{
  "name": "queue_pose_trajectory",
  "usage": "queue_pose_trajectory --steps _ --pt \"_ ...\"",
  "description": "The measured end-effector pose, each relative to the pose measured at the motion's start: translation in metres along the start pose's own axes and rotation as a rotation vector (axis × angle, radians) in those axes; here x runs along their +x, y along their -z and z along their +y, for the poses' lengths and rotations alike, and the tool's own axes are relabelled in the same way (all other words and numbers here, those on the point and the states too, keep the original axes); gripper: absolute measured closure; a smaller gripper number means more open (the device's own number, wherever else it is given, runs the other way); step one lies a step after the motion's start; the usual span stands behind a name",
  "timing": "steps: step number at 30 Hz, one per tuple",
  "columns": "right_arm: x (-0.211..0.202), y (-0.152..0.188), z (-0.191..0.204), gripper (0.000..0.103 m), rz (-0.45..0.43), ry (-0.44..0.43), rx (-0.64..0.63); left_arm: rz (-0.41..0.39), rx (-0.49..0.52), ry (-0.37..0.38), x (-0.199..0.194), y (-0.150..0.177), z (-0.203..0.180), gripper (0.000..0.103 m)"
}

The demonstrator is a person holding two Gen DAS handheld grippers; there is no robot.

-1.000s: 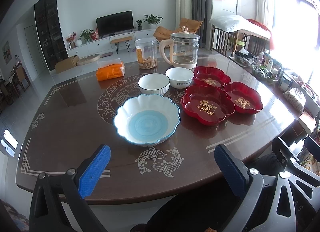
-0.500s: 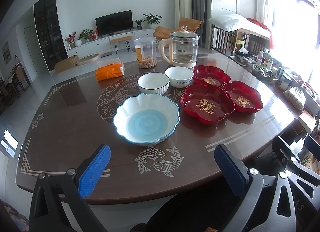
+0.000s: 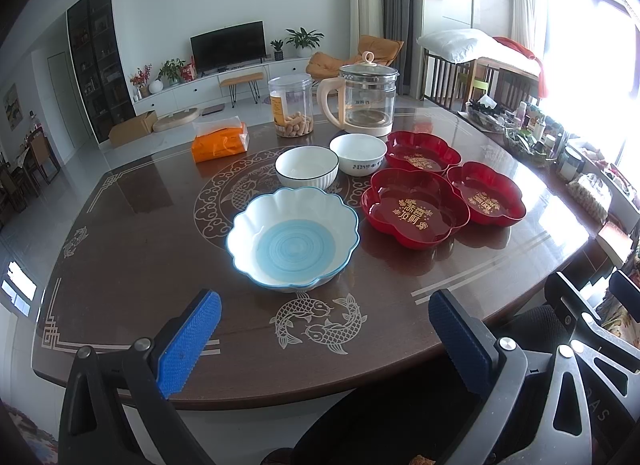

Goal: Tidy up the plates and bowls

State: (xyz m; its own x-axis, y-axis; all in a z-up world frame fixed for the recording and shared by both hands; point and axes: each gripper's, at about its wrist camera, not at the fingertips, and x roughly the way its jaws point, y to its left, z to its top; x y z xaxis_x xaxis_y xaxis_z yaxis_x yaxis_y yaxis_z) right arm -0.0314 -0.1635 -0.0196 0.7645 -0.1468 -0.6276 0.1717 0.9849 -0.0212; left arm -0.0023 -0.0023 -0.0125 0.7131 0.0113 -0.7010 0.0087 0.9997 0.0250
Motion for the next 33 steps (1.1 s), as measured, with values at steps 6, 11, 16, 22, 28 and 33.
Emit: queue_pose_trajectory --steps 6,11,16,22,28,33 --pt "0.0000 -0.0001 -0.0002 0.011 0.000 0.000 0.000 0.001 0.000 0.000 0.0000 0.0000 -0.0002 0.000" --pt "0.0000 0.0000 -0.0002 0.011 0.001 0.000 0.000 0.000 0.001 0.000 0.0004 0.0001 -0.0005 0.000" --pt "0.0003 0.0001 -0.0004 0.011 0.001 0.000 0.000 0.001 0.001 0.000 0.0005 0.0002 -0.0006 0.000" --pt "0.0002 0.0001 -0.0004 0.011 0.001 0.000 0.000 0.002 0.001 -0.001 0.0007 0.0003 -0.0006 0.000" --pt "0.0003 0.0001 -0.0007 0.011 -0.001 0.001 0.001 0.007 -0.001 0.000 0.0037 0.0043 0.0000 0.000" --pt "-0.0004 -0.0006 -0.0021 0.011 -0.007 0.005 0.005 0.007 -0.002 0.011 0.0037 0.0046 0.0015 0.000"
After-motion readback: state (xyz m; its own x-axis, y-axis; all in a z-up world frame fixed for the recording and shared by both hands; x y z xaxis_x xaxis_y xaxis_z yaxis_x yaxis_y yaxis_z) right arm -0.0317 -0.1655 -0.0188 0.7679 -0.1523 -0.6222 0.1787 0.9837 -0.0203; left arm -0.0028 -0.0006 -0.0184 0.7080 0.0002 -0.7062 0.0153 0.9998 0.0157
